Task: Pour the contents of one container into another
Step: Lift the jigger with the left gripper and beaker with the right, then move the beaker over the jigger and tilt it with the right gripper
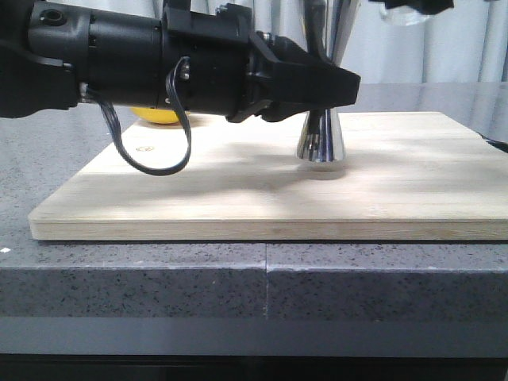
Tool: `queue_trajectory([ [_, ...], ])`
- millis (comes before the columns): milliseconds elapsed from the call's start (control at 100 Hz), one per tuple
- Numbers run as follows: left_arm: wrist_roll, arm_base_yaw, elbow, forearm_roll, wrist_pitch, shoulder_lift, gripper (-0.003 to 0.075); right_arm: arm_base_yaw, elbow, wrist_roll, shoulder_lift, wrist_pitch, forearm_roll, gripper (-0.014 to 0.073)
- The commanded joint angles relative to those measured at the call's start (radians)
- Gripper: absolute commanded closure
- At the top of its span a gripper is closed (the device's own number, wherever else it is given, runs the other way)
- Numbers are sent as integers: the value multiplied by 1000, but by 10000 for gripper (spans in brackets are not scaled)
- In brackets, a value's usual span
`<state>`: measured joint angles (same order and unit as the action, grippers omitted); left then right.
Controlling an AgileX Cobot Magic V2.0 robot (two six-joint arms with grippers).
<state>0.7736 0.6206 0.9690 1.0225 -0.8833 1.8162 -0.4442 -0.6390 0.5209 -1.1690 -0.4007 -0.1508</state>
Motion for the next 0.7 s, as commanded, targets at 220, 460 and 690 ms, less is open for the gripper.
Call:
queue_trajectory([
  [220,38,2,25,2,-75,-59,741,-2,-38,13,89,-39,103,364],
  [460,42,2,25,24,-98,-59,741,-2,-38,13,97,-37,162,364],
  [690,42,2,25,24,-100,-59,741,-2,-78,13,97,-9,228,364],
])
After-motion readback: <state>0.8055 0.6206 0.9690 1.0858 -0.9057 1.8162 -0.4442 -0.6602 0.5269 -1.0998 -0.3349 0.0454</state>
